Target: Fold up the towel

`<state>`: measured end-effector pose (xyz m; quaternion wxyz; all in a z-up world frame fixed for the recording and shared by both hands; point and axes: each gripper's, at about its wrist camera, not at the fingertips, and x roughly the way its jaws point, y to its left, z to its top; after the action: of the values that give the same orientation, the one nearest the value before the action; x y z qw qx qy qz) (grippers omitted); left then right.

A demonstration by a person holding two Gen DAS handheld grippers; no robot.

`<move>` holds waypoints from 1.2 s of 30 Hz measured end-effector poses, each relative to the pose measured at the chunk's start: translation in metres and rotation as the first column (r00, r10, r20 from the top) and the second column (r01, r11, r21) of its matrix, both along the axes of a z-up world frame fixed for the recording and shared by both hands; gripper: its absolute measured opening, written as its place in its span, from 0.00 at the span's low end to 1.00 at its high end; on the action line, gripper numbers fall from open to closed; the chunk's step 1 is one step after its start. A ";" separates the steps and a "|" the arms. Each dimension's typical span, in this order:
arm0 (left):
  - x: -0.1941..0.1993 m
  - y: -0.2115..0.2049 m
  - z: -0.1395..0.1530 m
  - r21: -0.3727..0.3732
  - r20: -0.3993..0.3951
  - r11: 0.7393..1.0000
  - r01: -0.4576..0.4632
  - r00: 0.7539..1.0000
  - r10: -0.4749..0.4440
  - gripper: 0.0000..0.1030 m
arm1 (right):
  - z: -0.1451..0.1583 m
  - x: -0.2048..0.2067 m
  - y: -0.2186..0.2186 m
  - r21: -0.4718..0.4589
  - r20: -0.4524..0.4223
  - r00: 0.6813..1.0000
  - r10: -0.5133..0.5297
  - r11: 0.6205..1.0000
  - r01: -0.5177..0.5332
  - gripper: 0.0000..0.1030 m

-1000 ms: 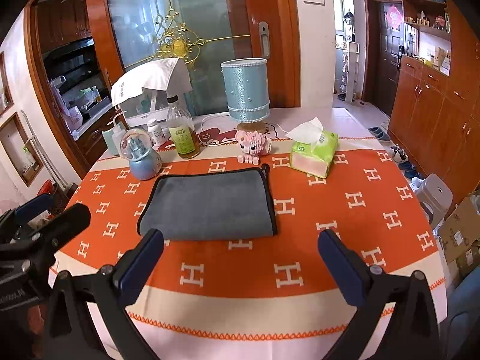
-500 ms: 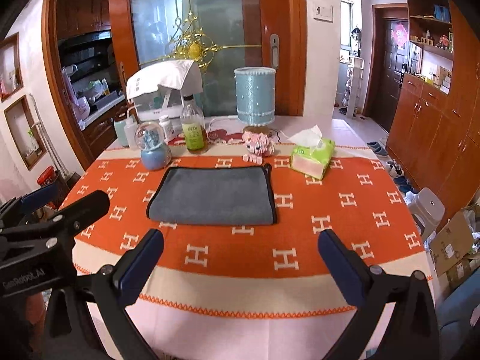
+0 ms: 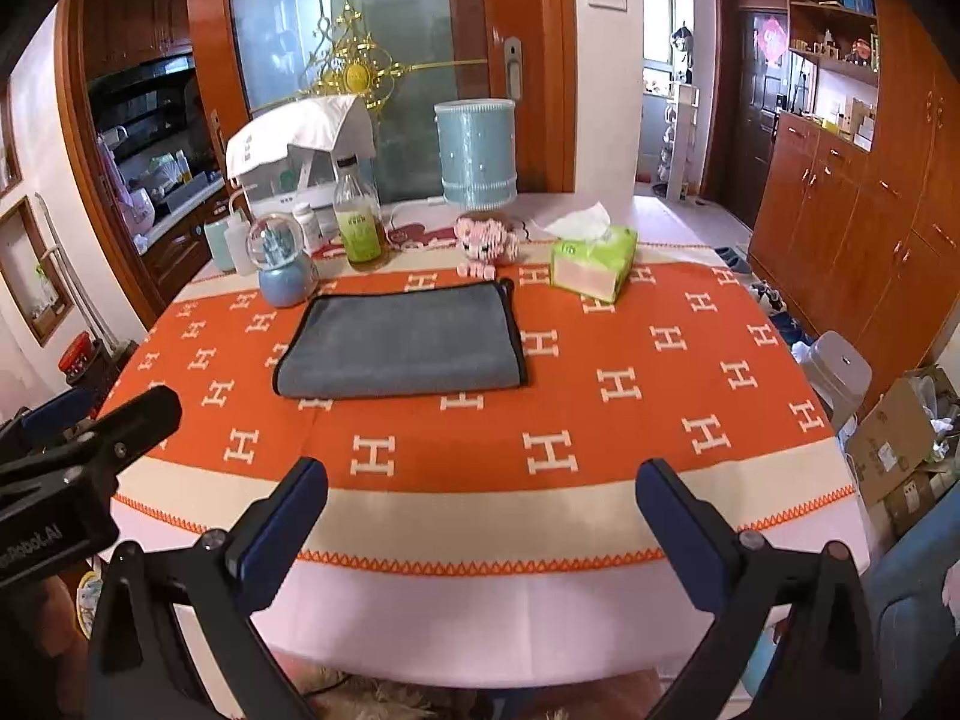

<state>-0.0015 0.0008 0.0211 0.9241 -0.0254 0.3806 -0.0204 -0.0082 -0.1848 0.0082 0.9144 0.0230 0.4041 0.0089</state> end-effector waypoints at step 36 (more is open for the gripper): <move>-0.005 -0.004 -0.007 0.058 -0.008 0.997 -0.049 0.999 0.050 0.99 | 0.003 -0.010 -0.007 -0.023 0.031 0.997 -0.067 0.997 0.067 1.00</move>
<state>-0.0063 -0.0033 0.0141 0.9230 -0.0083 0.3845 0.0135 -0.0183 -0.1923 0.0116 0.9205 0.0255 0.3891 -0.0263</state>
